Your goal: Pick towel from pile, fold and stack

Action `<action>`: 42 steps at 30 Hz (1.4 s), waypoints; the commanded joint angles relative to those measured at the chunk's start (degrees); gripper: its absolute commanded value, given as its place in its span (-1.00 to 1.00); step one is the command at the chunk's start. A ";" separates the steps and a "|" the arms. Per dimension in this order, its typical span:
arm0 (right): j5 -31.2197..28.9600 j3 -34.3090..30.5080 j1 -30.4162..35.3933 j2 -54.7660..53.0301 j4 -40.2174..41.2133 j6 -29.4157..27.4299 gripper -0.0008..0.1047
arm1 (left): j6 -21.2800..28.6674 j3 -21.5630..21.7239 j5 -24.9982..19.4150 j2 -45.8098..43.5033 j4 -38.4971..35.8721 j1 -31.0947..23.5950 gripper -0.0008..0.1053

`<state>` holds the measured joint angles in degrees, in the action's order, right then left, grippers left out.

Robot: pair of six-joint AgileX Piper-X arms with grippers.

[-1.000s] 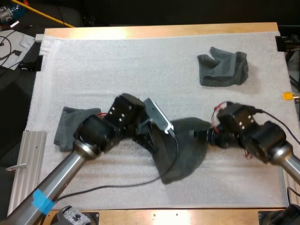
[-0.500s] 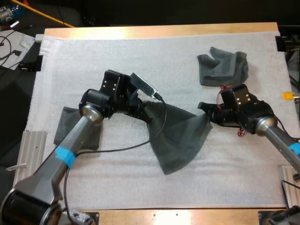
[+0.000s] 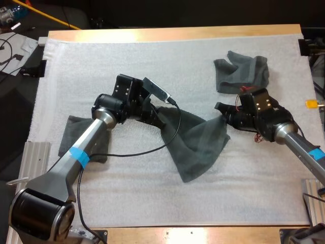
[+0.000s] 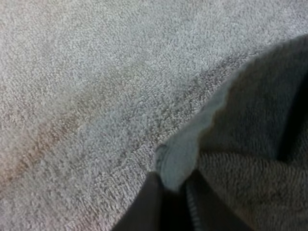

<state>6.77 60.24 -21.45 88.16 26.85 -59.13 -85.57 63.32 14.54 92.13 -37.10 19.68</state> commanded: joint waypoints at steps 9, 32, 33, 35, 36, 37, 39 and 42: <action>9.47 0.27 1.62 0.23 -12.98 1.08 0.18 | -0.82 4.54 -3.71 -0.10 -0.76 -0.04 0.27; 4.88 0.20 1.44 -18.34 12.57 -21.95 0.15 | -3.68 5.87 -3.17 -19.93 -17.70 0.13 0.16; 4.78 0.14 1.42 -19.42 13.73 -22.24 0.15 | -4.08 5.83 -3.02 -21.22 -18.81 0.13 0.16; 4.52 0.21 1.40 -21.43 16.01 -22.97 0.15 | -5.11 5.83 -2.59 -23.75 -20.87 0.15 0.16; 4.42 0.21 1.39 -22.50 17.19 -23.33 0.15 | -5.65 5.82 -2.29 -25.07 -21.97 0.14 0.16; 4.31 0.23 1.37 -23.57 18.33 -23.61 0.15 | -6.15 5.80 -1.98 -26.37 -23.04 0.17 0.16; 3.69 0.20 1.46 -24.11 18.45 -23.60 0.13 | -6.11 5.86 -2.08 -27.12 -23.47 0.05 0.16; 1.45 0.21 1.42 -25.01 20.04 -24.47 0.11 | -6.97 5.85 -1.91 -28.95 -24.93 0.04 0.16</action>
<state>10.54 60.24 -20.21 63.49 45.51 -82.28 -91.56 68.98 12.74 64.13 -61.06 19.53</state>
